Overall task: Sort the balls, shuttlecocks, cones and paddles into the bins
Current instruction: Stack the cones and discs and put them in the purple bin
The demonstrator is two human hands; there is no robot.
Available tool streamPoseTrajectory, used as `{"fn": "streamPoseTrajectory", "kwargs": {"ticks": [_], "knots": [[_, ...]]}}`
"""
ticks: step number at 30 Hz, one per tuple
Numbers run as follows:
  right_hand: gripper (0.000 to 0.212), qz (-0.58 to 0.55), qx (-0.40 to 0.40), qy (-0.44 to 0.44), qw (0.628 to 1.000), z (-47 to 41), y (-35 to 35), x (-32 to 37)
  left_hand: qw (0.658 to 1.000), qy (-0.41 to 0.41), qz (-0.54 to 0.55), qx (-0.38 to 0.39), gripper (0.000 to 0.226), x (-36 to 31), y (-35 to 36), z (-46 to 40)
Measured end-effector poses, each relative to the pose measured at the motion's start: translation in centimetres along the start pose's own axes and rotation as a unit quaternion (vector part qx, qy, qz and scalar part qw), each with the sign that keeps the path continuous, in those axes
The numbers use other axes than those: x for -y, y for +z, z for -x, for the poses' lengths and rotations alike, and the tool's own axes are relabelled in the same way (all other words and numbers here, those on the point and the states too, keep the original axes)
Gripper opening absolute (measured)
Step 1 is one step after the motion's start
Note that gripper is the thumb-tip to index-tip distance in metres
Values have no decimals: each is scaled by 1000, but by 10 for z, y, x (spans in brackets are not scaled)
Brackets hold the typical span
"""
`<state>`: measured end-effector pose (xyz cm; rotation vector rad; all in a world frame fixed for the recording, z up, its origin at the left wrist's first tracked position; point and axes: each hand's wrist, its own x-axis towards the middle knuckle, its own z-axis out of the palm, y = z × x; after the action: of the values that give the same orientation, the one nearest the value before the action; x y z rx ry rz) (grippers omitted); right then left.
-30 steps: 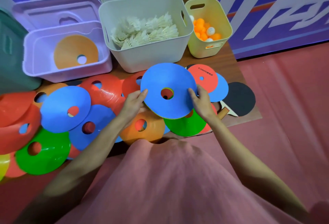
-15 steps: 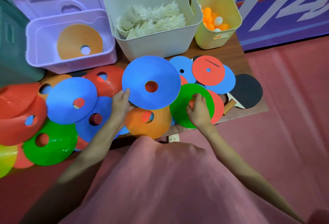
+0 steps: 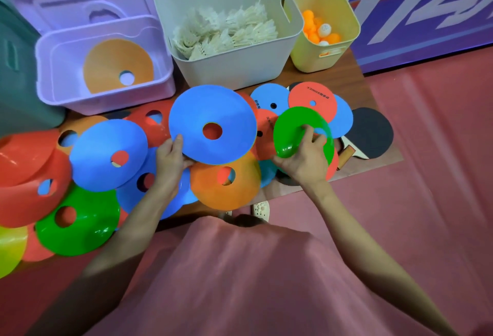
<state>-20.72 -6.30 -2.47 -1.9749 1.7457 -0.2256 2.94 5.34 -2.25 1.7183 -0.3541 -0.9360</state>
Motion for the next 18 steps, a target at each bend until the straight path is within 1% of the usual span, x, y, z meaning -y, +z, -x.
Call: {"fn": "streamPoseTrajectory", "kwargs": {"ticks": [1, 3, 5, 6, 8, 10, 11, 13, 14, 16, 18], "knots": [[96, -22, -15, -7, 1000, -2, -8, 6, 1000, 0, -3, 0, 28, -1, -1, -1], [88, -105, -42, -41, 993, -3, -23, 19, 1000, -2, -12, -2, 29, -1, -3, -2], [73, -191, -58, -84, 976, -3, -38, 35, 1000, -7, -20, -2, 28, -2, -4, -4], [64, -240, -49, -100, 964, -4, -42, 41, 1000, -9, -21, -3, 27, -2, -5, -5], [46, -355, 2, -77, 932, -8, -44, 51, 1000, -12, -27, -4, 25, -2, -5, -6], [40, -424, 39, -52, 903, -14, -39, 53, 999, -17, -30, -2, 26, -1, -5, -8], [38, -422, 43, -52, 904, -17, -35, 53, 999, -22, -27, 0, 25, 0, -5, -8], [24, -396, 51, -50, 915, -17, -27, 56, 1000, -25, -17, 8, 23, -2, -4, -8], [21, -388, 54, -51, 919, -16, -23, 57, 1000, -24, -13, 13, 22, -2, -4, -7], [21, -359, 56, -64, 929, -15, -15, 57, 1000, -23, -5, 21, 22, -4, -5, -4], [22, -306, 50, -80, 947, -15, -6, 53, 999, -19, 1, 28, 27, -7, -6, 1]]}}
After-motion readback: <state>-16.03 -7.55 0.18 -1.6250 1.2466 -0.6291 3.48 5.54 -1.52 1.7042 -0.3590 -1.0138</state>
